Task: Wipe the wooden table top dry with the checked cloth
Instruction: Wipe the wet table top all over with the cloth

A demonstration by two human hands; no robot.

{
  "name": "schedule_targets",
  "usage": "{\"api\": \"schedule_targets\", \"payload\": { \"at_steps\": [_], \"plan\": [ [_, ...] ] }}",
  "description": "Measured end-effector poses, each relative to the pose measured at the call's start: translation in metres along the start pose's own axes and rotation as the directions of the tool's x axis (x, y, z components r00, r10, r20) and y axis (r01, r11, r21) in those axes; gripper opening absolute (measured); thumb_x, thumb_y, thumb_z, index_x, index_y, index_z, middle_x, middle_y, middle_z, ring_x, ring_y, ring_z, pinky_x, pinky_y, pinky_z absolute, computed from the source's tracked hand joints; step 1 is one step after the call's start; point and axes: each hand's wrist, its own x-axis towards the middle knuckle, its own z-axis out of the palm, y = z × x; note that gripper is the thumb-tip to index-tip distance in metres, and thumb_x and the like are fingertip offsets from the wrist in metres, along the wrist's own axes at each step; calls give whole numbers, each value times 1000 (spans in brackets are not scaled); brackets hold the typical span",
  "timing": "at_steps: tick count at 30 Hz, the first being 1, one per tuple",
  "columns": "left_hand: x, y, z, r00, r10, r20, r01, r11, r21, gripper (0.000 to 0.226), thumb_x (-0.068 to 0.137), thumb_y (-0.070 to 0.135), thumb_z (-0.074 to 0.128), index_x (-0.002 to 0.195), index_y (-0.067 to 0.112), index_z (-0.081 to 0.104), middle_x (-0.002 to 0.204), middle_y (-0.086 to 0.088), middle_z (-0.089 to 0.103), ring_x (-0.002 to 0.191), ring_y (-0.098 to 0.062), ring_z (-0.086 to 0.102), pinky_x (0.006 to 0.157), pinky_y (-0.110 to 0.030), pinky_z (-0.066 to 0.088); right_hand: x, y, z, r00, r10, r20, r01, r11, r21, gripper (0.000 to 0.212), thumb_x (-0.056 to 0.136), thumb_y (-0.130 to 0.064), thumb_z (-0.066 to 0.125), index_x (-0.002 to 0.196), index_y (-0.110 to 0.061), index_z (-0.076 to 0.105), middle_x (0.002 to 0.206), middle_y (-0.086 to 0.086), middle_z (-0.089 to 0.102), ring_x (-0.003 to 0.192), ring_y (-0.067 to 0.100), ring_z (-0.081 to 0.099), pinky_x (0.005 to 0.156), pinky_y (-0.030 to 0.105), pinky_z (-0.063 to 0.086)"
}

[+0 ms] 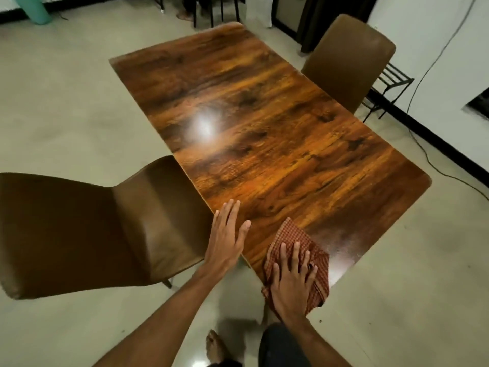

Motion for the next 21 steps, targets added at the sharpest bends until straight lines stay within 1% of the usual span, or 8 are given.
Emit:
{"api": "schedule_targets", "payload": {
  "at_steps": [2,5,9,14,17,20,21],
  "plan": [
    [-2,-11,-19,1000,6,-26,-6,1000,11,72,100,63,23,159,21,26,167,0,22,156,-11,10,125,-26,-4,13,-25,0,999,-37,6,37,999,-9,64,106,-45,16,166,-25,23,174,11,14,160,41,9,126,66,9],
    [9,-31,-51,998,10,-62,-8,1000,19,69,101,60,27,158,21,28,167,0,24,155,-10,12,124,-24,-6,44,-70,0,995,-104,0,104,995,-3,59,109,-41,19,167,-27,16,175,8,5,161,37,-1,128,61,-1],
    [36,-58,-96,997,25,-67,-22,998,56,69,101,60,26,159,22,25,167,2,21,155,-7,8,127,-31,-3,87,-129,2,993,-120,5,120,993,10,57,113,-38,23,167,-30,9,176,6,-4,161,34,-9,128,59,-6],
    [90,-92,-146,997,63,-39,-58,991,122,73,99,64,19,159,23,22,168,3,18,155,-8,7,127,-33,-1,136,-199,4,993,-117,-8,117,993,22,57,112,-38,24,167,-31,12,176,6,-2,161,34,-6,127,59,-3],
    [124,-113,-169,997,71,7,-71,987,147,73,100,65,19,160,24,20,168,2,16,155,-8,5,128,-35,0,166,-241,7,995,-98,-20,99,995,32,56,112,-37,25,167,-31,13,176,6,0,161,34,-4,128,60,-1],
    [155,-133,-189,997,66,29,-69,988,137,71,100,64,22,159,24,20,169,2,16,155,-10,6,127,-36,1,194,-277,11,994,-97,-47,98,995,9,56,112,-38,24,167,-31,14,176,6,0,161,34,-4,128,60,-2],
    [168,-142,-198,996,71,45,-76,988,131,70,100,63,24,159,25,20,169,1,16,156,-10,7,127,-36,0,206,-292,10,995,-88,-36,89,996,16,56,112,-38,24,167,-31,15,176,6,0,161,34,-4,128,60,-2]
  ]
}}
